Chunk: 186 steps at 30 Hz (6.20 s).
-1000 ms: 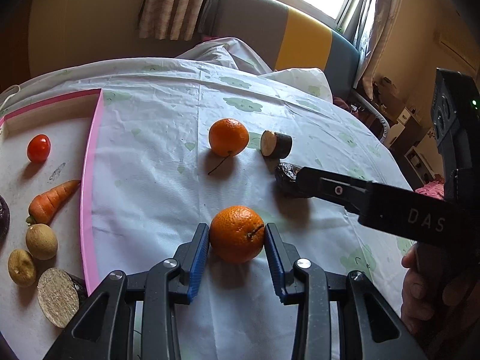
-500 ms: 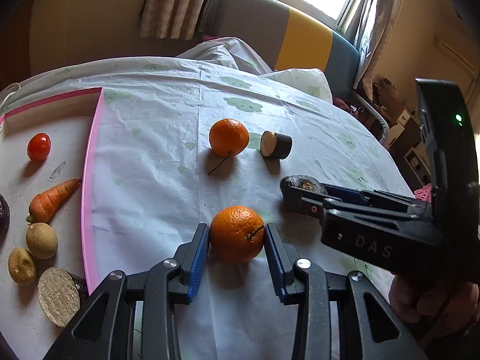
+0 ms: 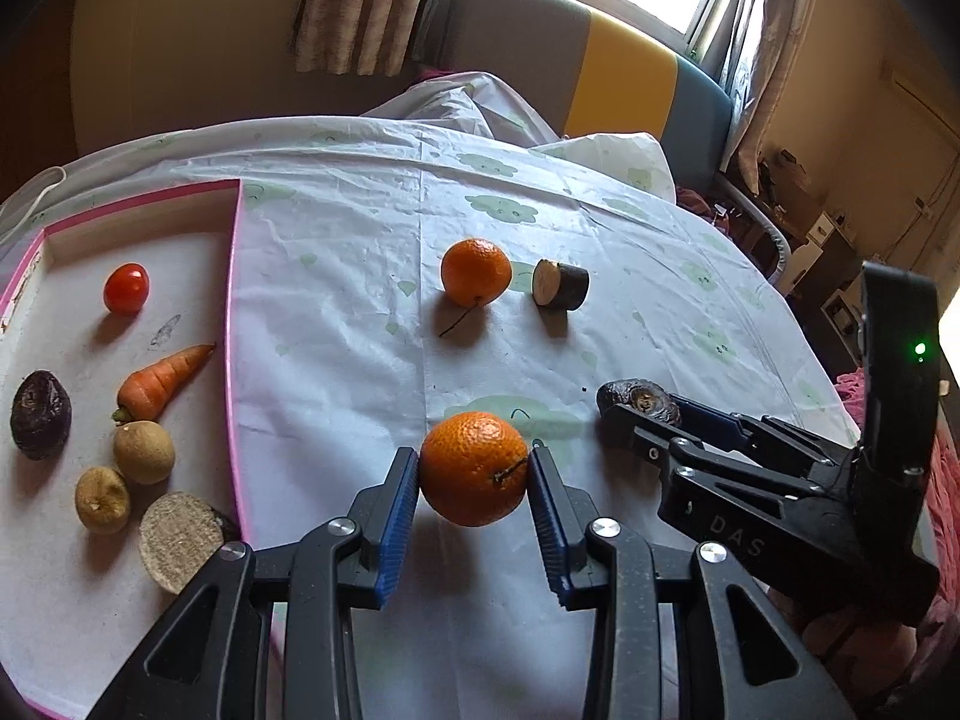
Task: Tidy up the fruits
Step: 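Carry the orange into the tray and open the left tool, then carry the dark round root into the tray and open the right tool, then move the left tool to the second mandarin orange and grasp it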
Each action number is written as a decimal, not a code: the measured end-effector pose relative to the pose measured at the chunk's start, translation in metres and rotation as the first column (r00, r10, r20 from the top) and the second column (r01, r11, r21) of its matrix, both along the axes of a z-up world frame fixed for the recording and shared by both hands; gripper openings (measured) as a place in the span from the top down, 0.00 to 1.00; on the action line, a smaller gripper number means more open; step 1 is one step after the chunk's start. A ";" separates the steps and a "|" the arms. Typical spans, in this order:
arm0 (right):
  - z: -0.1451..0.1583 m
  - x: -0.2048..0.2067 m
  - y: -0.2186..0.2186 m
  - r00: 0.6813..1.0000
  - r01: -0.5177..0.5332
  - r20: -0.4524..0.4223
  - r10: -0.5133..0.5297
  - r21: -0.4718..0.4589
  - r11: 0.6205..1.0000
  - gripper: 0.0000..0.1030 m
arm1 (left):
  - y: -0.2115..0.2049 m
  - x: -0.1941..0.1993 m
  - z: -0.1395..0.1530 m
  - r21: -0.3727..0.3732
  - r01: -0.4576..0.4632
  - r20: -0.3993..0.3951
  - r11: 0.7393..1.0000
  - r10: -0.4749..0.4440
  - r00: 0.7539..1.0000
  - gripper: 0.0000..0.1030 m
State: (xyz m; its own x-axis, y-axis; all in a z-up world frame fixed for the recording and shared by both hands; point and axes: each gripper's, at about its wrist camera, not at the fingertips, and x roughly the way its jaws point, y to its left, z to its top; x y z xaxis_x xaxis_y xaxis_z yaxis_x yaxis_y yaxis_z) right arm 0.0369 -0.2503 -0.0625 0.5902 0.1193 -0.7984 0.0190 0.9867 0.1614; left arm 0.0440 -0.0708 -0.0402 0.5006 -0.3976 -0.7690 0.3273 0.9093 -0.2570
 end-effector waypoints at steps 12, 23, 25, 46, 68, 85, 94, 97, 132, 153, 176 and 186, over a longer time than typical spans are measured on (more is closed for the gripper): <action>0.000 -0.004 0.009 1.000 0.016 0.026 -0.014 -0.059 0.998 0.56 | 0.087 0.008 0.043 -0.051 -0.153 0.060 0.987 0.156 0.986 0.64; 0.000 -0.004 0.010 1.000 0.002 0.030 0.001 -0.077 0.997 0.56 | 0.171 0.080 0.021 0.018 -0.408 -0.006 0.913 0.408 0.913 0.64; 0.000 -0.004 0.010 1.000 0.000 0.029 0.002 -0.078 0.997 0.56 | 0.174 0.088 0.016 0.035 -0.430 -0.015 0.902 0.430 0.902 0.63; 0.000 -0.005 0.012 1.000 0.000 0.027 0.002 -0.094 0.996 0.55 | 0.164 0.056 0.036 0.066 -0.448 0.081 0.892 0.443 0.893 0.63; 0.005 -0.001 0.016 1.000 -0.005 -0.005 0.005 -0.084 0.996 0.56 | 0.151 -0.006 0.032 0.034 -0.383 0.069 0.923 0.380 0.922 0.63; 0.058 0.035 0.138 0.941 -0.334 0.078 0.328 0.072 0.940 0.56 | 0.190 -0.018 0.027 0.032 -0.473 0.074 0.881 0.470 0.880 0.63; 0.052 0.073 0.211 0.898 -0.440 0.052 0.437 0.052 0.897 0.56 | 0.195 -0.023 0.029 0.036 -0.475 0.079 0.879 0.472 0.878 0.63; 0.042 0.077 0.222 0.894 -0.447 0.021 0.447 0.035 0.894 0.56 | 0.196 -0.023 0.027 0.031 -0.474 0.073 0.880 0.471 0.879 0.63; 0.046 -0.004 0.074 0.994 -0.065 0.092 0.065 0.003 0.998 0.27 | 0.148 -0.027 0.041 0.060 -0.357 0.121 0.932 0.348 0.930 0.63; 0.026 -0.020 0.007 0.990 0.120 0.083 -0.118 -0.024 0.992 0.27 | 0.075 -0.009 0.039 0.113 -0.173 0.098 0.978 0.162 0.982 0.63; 0.010 -0.015 -0.021 0.988 0.152 0.042 -0.151 -0.005 0.988 0.27 | -0.041 0.087 0.015 0.076 0.026 -0.024 0.997 -0.024 0.999 0.61; 0.008 -0.010 -0.036 0.984 0.173 0.034 -0.173 0.010 0.985 0.27 | -0.069 0.125 -0.013 0.184 -0.004 -0.038 0.983 0.011 0.999 0.55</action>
State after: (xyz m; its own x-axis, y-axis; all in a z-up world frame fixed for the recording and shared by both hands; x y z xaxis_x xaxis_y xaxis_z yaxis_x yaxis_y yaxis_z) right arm 0.0274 -0.2859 -0.0550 0.6296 0.0184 -0.7767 0.1837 0.9678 0.1719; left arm 0.1694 -0.1399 -0.0531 0.4711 -0.2445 -0.8475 0.3135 0.9445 -0.0982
